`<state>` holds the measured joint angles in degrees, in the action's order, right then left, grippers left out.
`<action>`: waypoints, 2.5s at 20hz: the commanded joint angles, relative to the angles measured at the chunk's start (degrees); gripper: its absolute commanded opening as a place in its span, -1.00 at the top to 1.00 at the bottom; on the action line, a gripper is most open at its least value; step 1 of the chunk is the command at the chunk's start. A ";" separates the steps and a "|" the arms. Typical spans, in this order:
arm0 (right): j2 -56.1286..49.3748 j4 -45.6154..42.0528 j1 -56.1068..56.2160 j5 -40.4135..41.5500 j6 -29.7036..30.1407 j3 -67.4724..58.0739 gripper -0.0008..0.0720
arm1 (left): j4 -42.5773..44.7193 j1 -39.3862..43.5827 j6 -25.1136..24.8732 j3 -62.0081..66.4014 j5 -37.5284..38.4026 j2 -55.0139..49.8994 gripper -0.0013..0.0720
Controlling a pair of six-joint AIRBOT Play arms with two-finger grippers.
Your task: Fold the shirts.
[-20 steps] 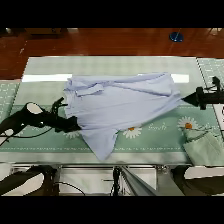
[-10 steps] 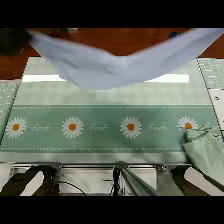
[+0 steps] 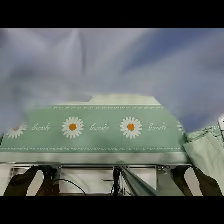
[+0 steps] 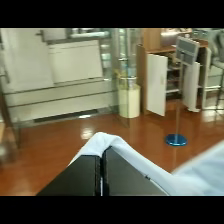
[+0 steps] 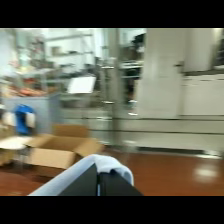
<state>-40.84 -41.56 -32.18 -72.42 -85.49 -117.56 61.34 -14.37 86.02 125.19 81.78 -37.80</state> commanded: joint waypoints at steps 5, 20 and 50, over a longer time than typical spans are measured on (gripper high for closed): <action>-2.40 -19.69 3.43 -30.93 -3.10 -1.11 0.92 | 13.29 -0.37 -2.56 -3.26 20.70 2.60 0.88; -49.37 -22.12 18.10 -10.12 1.29 6.01 0.92 | 3.32 11.85 -5.88 -42.93 -16.15 -35.08 0.88; -73.31 -24.44 15.28 -13.27 6.88 6.12 0.92 | 4.59 15.67 -3.56 -43.17 -18.05 -59.12 0.88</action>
<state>-113.89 -65.58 -17.23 -79.66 -77.67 -111.59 65.95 1.19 81.47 82.13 57.43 -96.33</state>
